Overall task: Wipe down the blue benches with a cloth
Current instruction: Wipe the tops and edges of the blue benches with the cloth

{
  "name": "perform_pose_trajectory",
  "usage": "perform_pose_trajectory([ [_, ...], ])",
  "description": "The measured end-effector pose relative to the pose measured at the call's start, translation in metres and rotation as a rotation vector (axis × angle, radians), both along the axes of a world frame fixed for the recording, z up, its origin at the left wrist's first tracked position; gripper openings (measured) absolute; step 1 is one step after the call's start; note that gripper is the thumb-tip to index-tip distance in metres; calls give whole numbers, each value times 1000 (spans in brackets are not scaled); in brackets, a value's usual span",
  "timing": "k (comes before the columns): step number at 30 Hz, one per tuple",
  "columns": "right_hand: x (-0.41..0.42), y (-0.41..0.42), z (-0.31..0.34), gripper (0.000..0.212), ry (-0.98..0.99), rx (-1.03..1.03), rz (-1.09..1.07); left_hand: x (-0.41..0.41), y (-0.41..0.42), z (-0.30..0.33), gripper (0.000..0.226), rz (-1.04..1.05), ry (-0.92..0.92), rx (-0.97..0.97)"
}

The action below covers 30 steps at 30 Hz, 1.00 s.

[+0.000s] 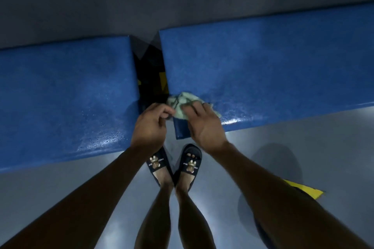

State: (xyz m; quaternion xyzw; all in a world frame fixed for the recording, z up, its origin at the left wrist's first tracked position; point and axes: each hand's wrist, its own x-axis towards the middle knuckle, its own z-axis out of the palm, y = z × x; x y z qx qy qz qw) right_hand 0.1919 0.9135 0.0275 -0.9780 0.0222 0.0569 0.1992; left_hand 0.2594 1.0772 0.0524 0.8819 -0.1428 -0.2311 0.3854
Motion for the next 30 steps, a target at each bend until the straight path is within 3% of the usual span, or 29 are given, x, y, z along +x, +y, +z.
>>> perform_pose_trajectory([
  [2,-8,-44,2,41,24,-90,207,0,-3,3,42,12,6,30],
  [3,-13,-71,2,41,37,-128,200,-1,-4,4,42,15,9,40],
  [8,-42,-172,4,41,81,-128,-486,-5,-7,8,41,14,0,57],
  [10,-40,-154,0,41,93,-126,-701,-8,-5,9,41,24,1,73],
  [12,-35,-109,-4,42,78,-82,-785,-11,0,12,41,30,0,83],
  [17,-40,7,-10,33,42,41,-476,-23,24,15,37,39,-33,123],
  [19,-42,7,-9,32,76,47,-347,-31,35,14,35,54,-27,153],
  [23,-47,-51,-7,40,38,-9,156,-45,55,12,41,78,15,184],
  [24,-46,-65,-6,42,42,-24,181,-47,60,12,44,76,15,186],
  [26,-45,-75,-2,43,40,-31,5,-50,71,12,48,75,30,178],
  [30,-46,-26,-4,42,18,92,-574,-51,101,12,49,81,37,221],
])
